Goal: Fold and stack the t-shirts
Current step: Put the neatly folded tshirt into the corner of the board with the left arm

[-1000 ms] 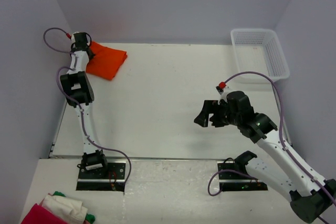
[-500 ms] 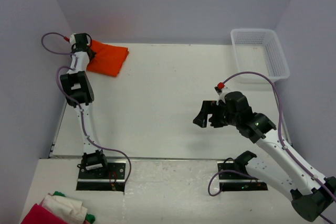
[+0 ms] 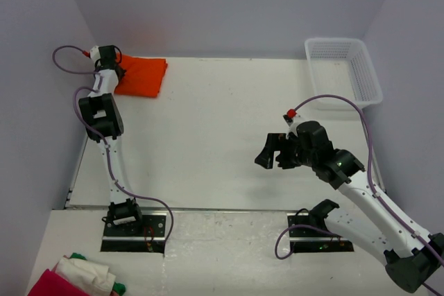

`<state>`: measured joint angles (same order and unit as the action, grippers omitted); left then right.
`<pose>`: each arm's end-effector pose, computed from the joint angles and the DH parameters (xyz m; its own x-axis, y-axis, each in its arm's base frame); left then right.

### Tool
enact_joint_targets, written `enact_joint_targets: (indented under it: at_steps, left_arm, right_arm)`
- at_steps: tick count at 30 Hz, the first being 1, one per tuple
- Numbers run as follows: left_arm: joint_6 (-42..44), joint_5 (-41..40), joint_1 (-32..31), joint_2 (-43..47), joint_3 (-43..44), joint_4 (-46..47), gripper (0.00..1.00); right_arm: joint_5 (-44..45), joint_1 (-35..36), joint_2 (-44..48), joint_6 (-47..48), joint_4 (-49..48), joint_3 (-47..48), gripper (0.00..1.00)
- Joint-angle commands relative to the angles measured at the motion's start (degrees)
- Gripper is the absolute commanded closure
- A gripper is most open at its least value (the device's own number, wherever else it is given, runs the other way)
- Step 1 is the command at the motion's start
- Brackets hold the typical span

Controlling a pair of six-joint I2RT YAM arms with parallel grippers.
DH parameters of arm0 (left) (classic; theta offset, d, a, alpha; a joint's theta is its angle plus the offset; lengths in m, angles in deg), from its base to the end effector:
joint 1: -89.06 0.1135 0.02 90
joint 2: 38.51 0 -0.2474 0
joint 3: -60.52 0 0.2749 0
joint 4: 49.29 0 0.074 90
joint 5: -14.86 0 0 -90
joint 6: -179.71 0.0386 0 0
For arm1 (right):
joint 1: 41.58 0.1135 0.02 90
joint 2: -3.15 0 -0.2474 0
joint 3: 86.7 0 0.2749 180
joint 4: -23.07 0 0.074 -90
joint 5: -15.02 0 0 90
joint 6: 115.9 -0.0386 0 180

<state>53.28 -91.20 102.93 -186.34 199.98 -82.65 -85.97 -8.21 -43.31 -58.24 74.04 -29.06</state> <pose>0.5647 0.1504 0.1313 -0.2641 -0.6530 -0.7098 -0.7304 0.6161 -0.2950 0.1674 0.1190 0.2745 -0.8059 0.0980 -0.5839 -0.2737 0.8129 0.5141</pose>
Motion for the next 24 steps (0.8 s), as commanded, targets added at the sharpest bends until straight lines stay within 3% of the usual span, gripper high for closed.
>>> enact_joint_targets:
  at_steps: [1, 11, 14, 15, 17, 21, 24]
  left_arm:
    - [-0.05, -3.28, 1.86, 1.05, -1.25, -2.27, 1.0]
    - [3.29, -0.82, 3.18, -1.93, 2.79, -2.1, 1.0]
    - [4.6, 0.41, 3.18, -1.76, 2.36, -0.52, 0.72]
    - [5.04, 1.02, 3.18, -0.8, 1.74, 0.27, 0.54]
    - [6.53, 1.9, 3.01, 1.3, -1.15, 3.16, 0.32]
    - [10.84, 2.52, 2.04, 5.69, -5.9, 8.09, 0.2]
    - [14.88, 0.33, 0.2, 10.78, -10.38, 11.95, 0.17]
  right_arm:
    - [1.32, 0.21, 0.23, -0.36, -0.93, -0.04, 0.09]
    - [0.44, 0.3, -0.3, -0.45, -1.81, -0.56, 0.09]
    - [0.35, 0.3, -0.3, -0.45, -2.16, -1.0, 0.09]
    - [0.26, 0.3, -0.39, -0.36, -2.33, -1.18, 0.09]
    - [-0.35, 0.3, -0.83, -0.44, -2.95, -1.44, 0.08]
    - [-1.15, 0.3, -1.09, -0.45, -3.65, -2.06, 0.08]
    - [-1.67, 0.38, -1.18, -0.71, -4.18, -2.58, 0.08]
